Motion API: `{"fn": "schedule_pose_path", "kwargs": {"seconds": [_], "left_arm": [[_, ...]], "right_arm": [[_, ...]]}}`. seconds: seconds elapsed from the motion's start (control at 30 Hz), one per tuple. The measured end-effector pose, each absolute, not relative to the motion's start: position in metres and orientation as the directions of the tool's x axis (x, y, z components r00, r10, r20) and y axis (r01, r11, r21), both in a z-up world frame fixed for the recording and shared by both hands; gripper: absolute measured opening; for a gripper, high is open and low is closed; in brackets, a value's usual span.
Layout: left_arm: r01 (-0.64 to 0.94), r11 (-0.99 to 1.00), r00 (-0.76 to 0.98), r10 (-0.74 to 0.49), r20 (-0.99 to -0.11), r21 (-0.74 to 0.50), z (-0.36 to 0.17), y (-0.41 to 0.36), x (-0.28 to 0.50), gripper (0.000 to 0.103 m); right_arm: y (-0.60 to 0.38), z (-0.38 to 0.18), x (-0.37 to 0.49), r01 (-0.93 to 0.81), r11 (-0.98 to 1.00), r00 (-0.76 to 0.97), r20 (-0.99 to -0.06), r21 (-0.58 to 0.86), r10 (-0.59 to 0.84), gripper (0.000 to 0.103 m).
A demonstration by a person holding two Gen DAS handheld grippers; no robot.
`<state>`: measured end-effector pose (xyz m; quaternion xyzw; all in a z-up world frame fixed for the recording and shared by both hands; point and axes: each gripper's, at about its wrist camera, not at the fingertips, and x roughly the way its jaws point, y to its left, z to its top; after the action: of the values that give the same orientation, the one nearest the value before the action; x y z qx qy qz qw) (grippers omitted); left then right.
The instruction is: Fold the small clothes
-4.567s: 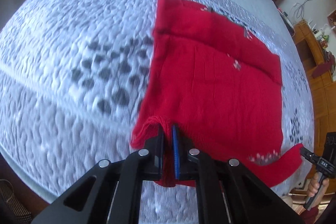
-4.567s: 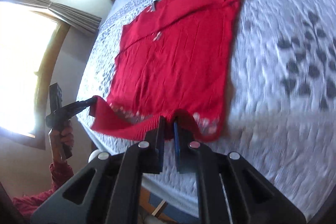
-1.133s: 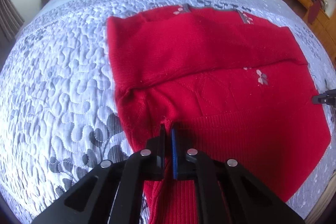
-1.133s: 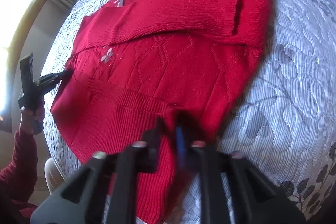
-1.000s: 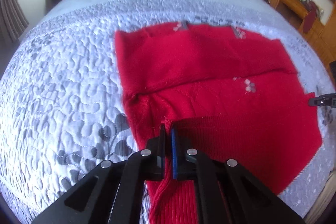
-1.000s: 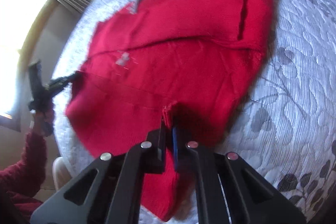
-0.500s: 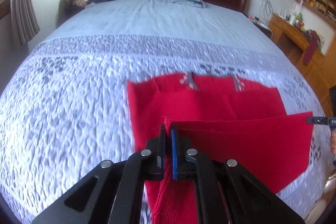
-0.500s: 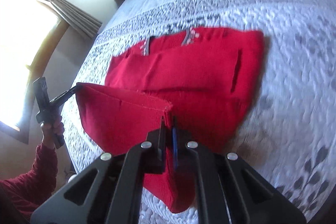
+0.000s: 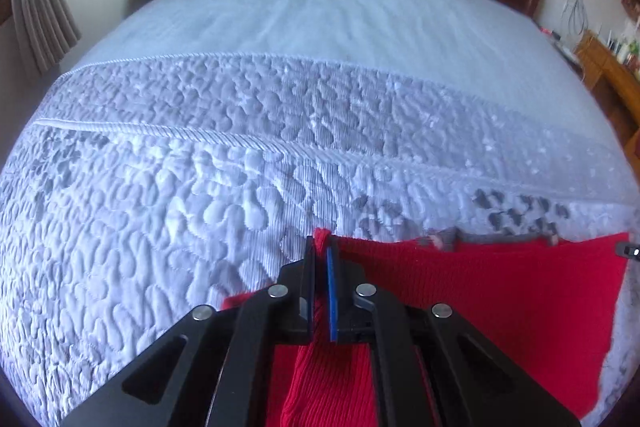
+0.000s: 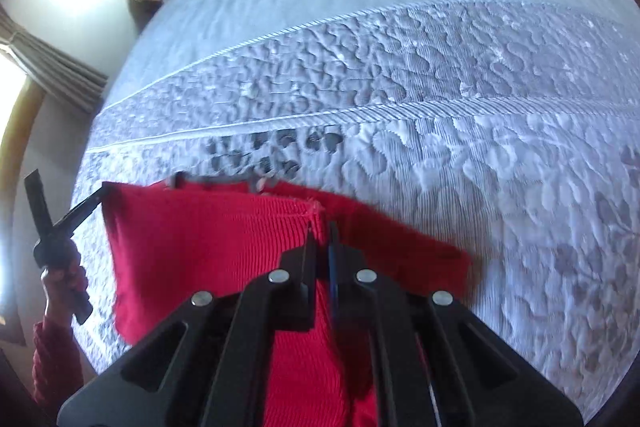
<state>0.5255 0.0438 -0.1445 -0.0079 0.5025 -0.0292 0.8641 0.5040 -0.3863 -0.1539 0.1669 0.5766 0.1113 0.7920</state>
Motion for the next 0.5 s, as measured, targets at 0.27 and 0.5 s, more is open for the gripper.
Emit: {"fn": "schedule_pose_path", "kwargs": {"seconds": [0.27, 0.5], "left_arm": [[0.069, 0.996, 0.432, 0.014, -0.902, 0.049, -0.185, 0.035, 0.533, 0.014], [0.022, 1.000, 0.382, -0.021, -0.924, -0.014, -0.146, 0.062, 0.489, 0.050]], "right_arm": [[-0.384, -0.202, 0.508, 0.077, 0.939, 0.265, -0.915, 0.335, 0.304, 0.005], [-0.388, -0.160, 0.461, 0.007, 0.952, 0.262, -0.920, 0.305, 0.292, 0.034]]}}
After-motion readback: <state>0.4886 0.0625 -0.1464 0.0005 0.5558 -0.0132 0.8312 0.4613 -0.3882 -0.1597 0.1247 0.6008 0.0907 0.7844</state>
